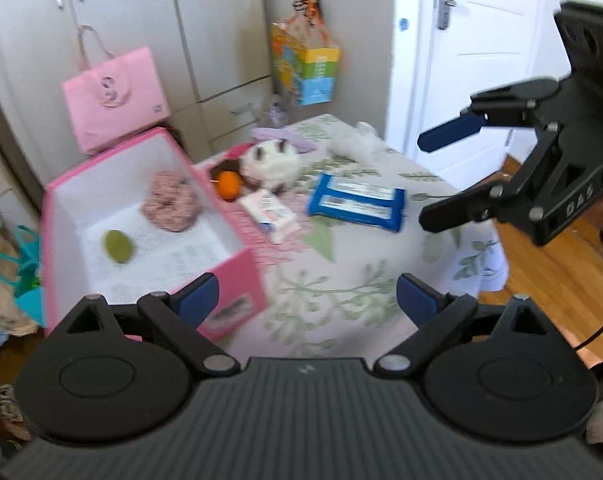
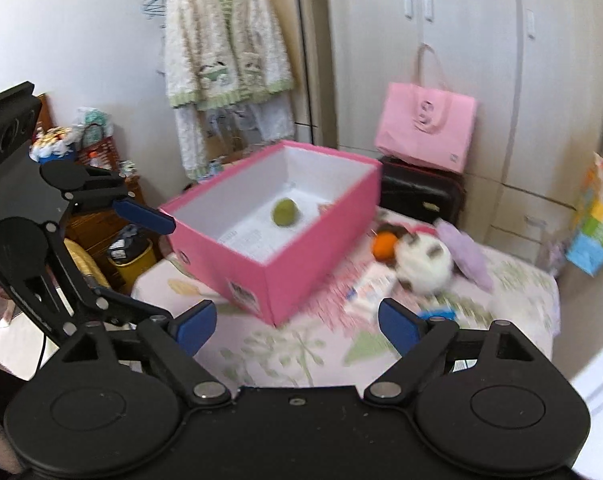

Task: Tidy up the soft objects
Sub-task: 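Withdraw both grippers from the box toward the blue wipe pack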

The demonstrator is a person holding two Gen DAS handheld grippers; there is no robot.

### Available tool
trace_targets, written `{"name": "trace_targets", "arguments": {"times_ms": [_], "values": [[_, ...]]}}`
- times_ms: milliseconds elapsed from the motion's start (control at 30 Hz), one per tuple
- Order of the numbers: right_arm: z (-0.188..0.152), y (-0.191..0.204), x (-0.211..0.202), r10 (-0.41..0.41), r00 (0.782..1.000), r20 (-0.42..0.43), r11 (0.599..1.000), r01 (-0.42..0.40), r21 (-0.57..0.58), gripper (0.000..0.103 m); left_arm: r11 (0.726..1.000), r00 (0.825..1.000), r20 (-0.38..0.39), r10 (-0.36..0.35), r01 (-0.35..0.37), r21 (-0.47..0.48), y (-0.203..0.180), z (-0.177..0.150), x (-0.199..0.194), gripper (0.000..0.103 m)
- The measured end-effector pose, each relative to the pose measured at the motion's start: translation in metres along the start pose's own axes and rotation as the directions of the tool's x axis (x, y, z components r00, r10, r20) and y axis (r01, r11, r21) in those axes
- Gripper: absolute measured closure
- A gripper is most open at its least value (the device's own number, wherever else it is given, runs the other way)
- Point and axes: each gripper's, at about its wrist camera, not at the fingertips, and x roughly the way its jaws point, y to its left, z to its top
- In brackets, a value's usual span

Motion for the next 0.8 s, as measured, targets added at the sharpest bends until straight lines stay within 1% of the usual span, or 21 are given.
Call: {"name": "trace_targets", "arguments": {"times_ms": [100,167,233,367,433,533,600,700,800], "values": [[-0.027,-0.009,0.000,-0.070,0.997,0.018,0.998,0.069,0.004,0.012,0.998,0.998,0.009,-0.060,0.060,-0.005,-0.011,0.000,0.022,0.007],[-0.043,-0.014,0.003,-0.137,0.990,0.031,0.991,0.137,-0.002,0.012,0.995,0.995,0.012,-0.097,0.097,-0.007,-0.017,0.002,0.036,0.007],[-0.058,-0.020,0.007,-0.178,0.983,0.042,0.984,0.178,-0.009,0.012,0.993,0.993,0.025,-0.115,0.115,-0.009,-0.022,0.006,0.053,0.007],[-0.080,-0.029,0.022,-0.253,0.966,0.055,0.966,0.255,-0.032,0.012,0.994,0.993,0.051,-0.111,0.111,0.003,-0.033,0.016,0.083,0.007],[-0.090,-0.033,0.030,-0.274,0.959,0.070,0.960,0.277,-0.035,0.012,0.994,0.991,0.068,-0.113,0.113,-0.005,-0.035,0.021,0.098,0.007],[-0.101,-0.041,0.046,-0.304,0.949,0.088,0.952,0.305,0.002,0.012,0.994,0.991,0.086,-0.104,0.106,-0.017,-0.036,0.027,0.121,0.008],[-0.107,-0.045,0.056,-0.345,0.933,0.107,0.939,0.343,0.033,0.012,0.994,0.990,0.100,-0.104,0.108,-0.034,-0.036,0.033,0.136,0.009],[-0.111,-0.049,0.073,-0.367,0.922,0.126,0.930,0.364,0.050,0.012,0.992,0.991,0.093,-0.098,0.104,-0.068,-0.033,0.041,0.158,0.009],[-0.113,-0.044,0.088,-0.436,0.886,0.158,0.898,0.439,0.018,0.012,0.988,0.990,0.082,-0.115,0.122,-0.097,-0.028,0.047,0.178,0.009]]}}
